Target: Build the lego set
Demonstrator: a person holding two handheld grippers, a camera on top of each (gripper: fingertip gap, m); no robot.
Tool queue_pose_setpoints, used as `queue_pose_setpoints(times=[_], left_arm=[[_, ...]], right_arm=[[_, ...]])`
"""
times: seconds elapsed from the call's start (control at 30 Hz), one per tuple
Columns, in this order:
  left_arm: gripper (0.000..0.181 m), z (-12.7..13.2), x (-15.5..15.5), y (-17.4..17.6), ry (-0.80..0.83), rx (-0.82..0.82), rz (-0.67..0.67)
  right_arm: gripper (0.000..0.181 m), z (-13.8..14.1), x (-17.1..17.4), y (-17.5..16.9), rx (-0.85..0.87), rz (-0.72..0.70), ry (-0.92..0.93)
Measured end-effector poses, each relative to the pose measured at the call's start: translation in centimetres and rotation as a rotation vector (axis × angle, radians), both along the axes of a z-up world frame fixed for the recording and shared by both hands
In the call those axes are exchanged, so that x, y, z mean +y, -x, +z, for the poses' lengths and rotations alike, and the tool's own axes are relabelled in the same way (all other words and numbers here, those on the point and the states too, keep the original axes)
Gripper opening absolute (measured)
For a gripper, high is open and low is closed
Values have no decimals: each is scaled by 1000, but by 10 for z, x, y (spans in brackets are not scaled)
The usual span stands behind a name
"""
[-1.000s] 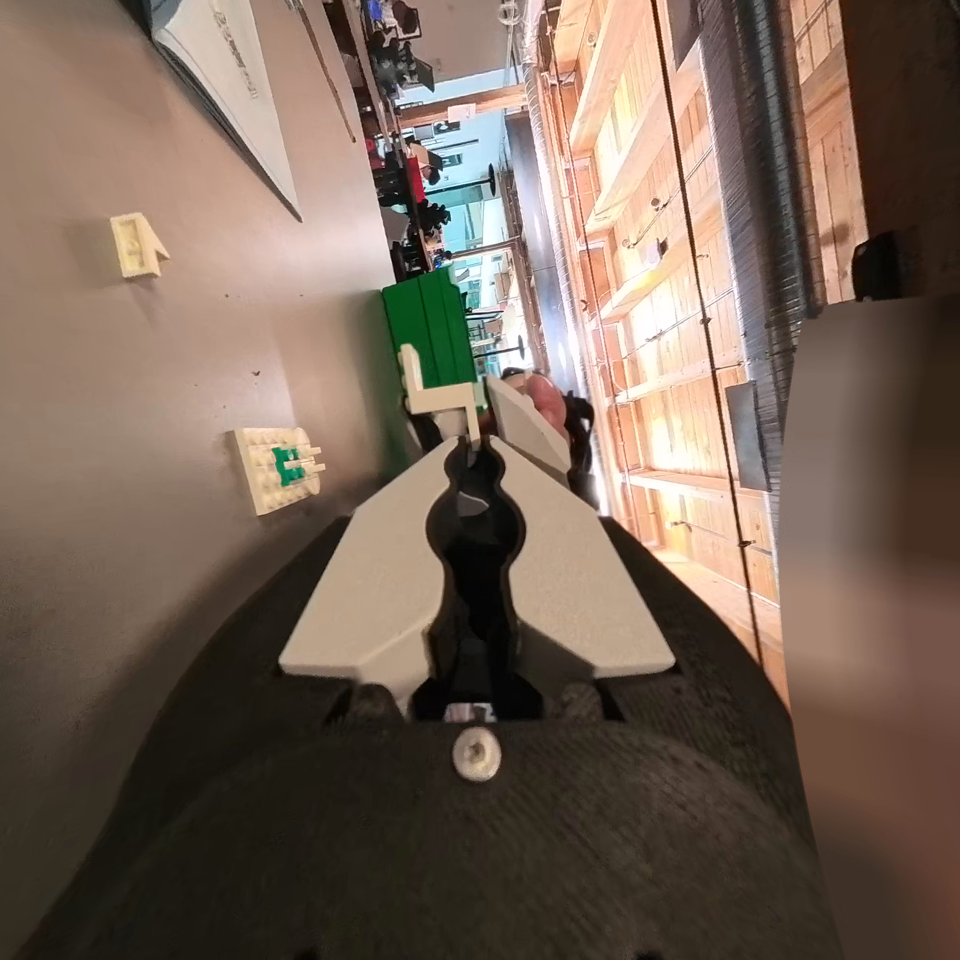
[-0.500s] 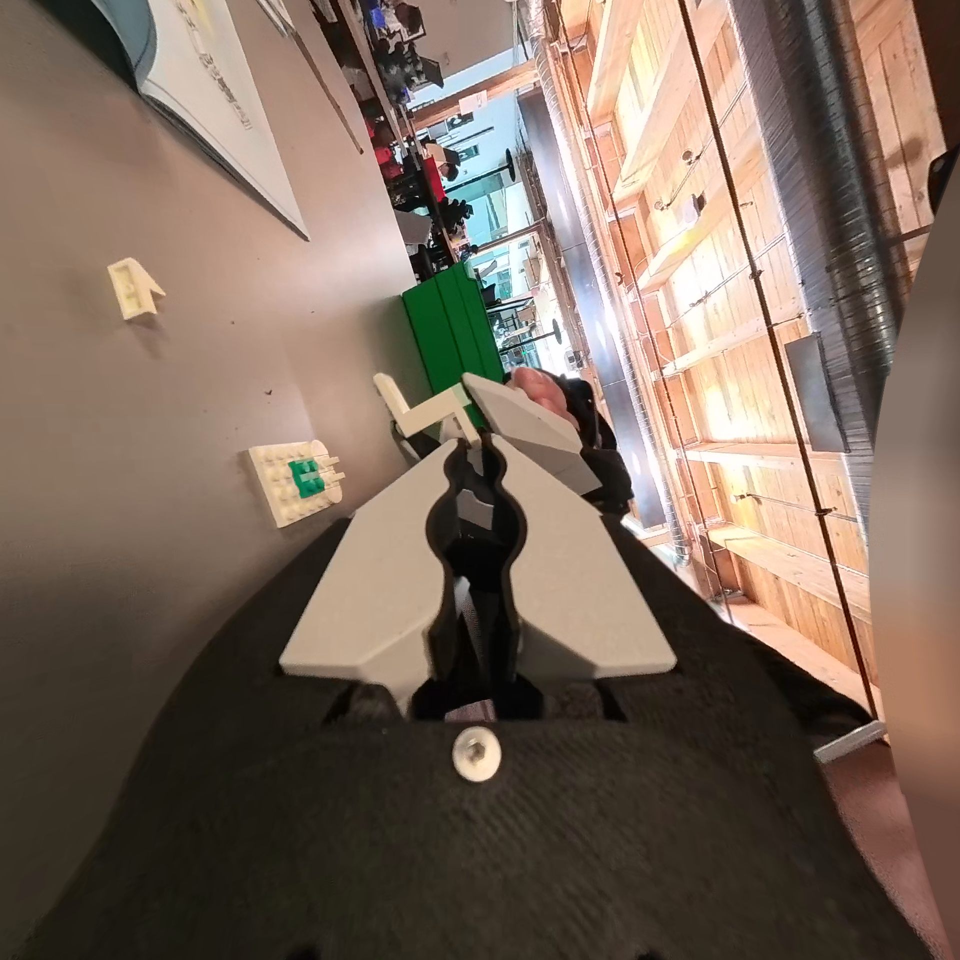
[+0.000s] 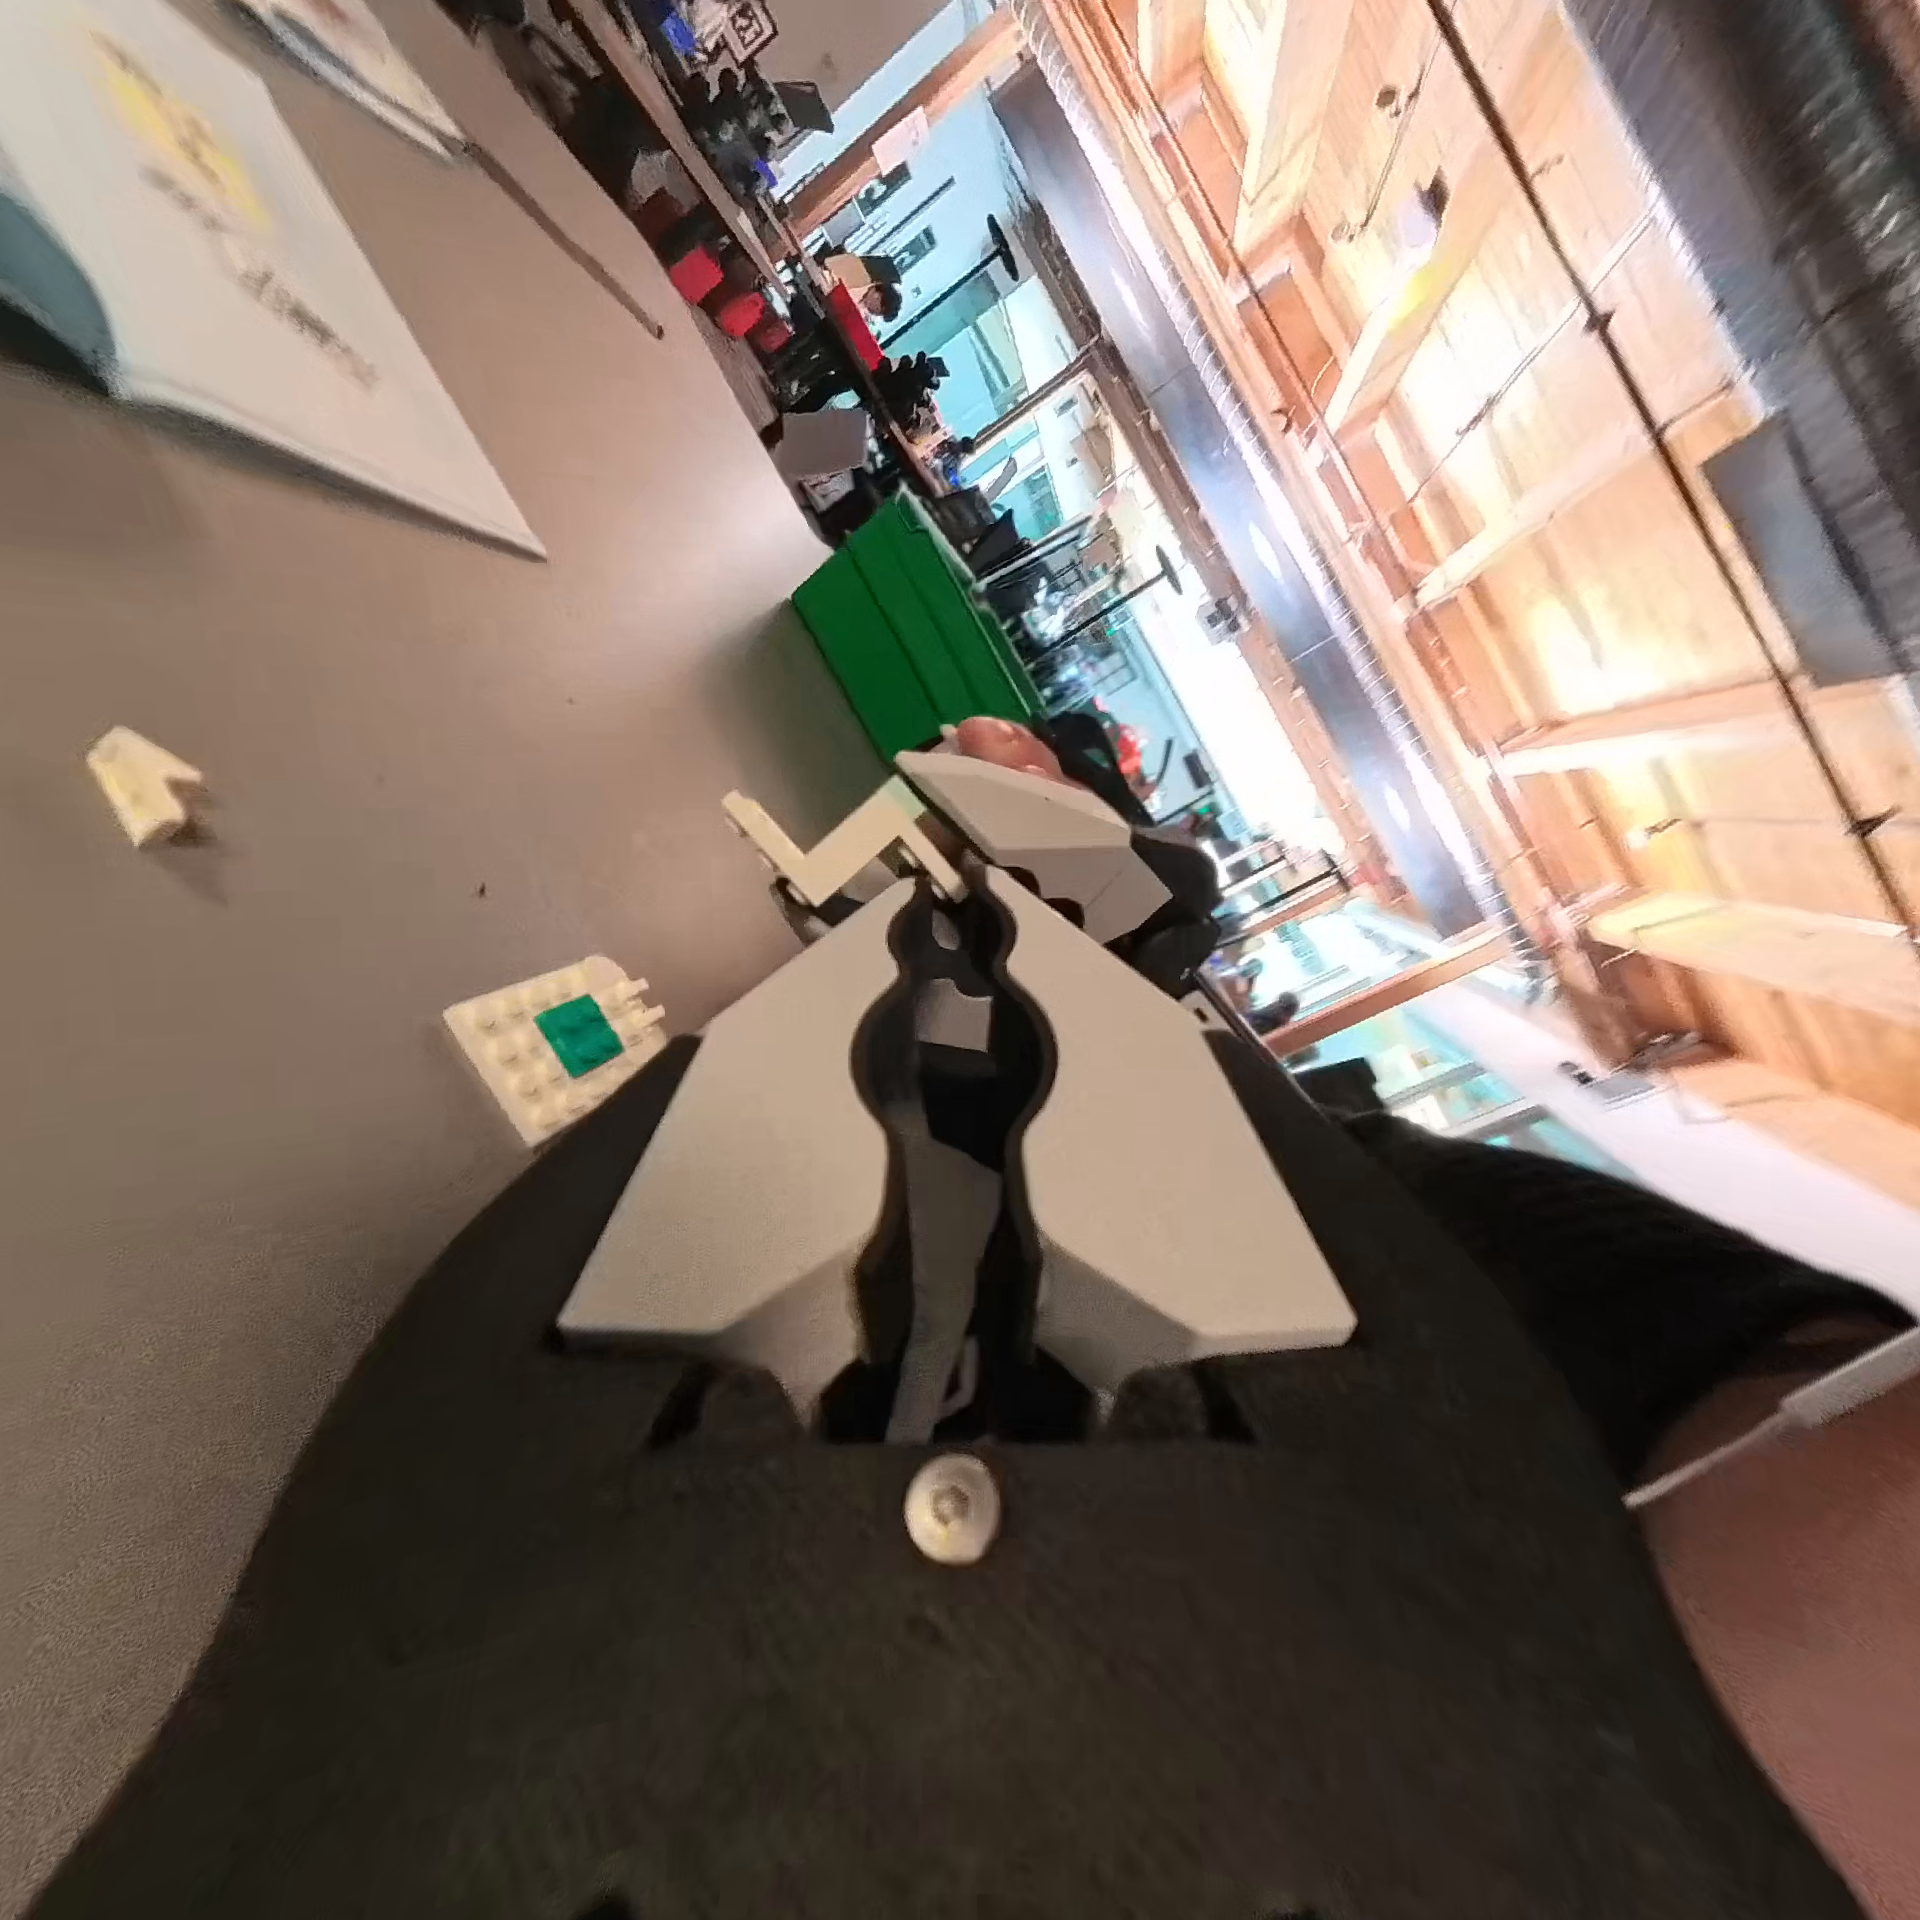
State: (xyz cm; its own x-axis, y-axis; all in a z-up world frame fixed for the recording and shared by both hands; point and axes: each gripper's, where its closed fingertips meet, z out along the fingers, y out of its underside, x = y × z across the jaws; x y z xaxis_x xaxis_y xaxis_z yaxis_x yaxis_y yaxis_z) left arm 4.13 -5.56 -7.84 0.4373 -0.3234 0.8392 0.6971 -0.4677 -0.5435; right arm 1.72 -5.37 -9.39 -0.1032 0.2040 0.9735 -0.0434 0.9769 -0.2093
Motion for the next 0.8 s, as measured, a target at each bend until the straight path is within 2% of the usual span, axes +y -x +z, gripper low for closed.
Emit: queue_pose_setpoints(times=[0.17, 0.3, 0.4, 0.53, 0.63, 0.73, 0.8], left_arm=[[4, 8, -3, -6, -65, 140, 3], [4, 4, -1, -1, -51, 133, 7], [3, 2, 0, 5, -52, 137, 14], [3, 4, 1, 11, -116, 281, 29], [3, 26, -5, 9, -273, 255, -2], [3, 44, -14, 5, -400, 144, -73], [4, 52, -22, 0, -469, 94, -128]], right_arm=[[28, 14, -2, -4, 184, 9, -54], [29, 16, -1, -2, 244, -9, -141], [37, 14, -2, 1, 217, 3, -125], [52, 7, 10, 0, 163, 10, -32], [61, 14, 22, -4, 100, 51, 259], [52, 26, 13, -6, -116, 232, 829], [52, 38, -3, -11, -326, 424, 1199]])
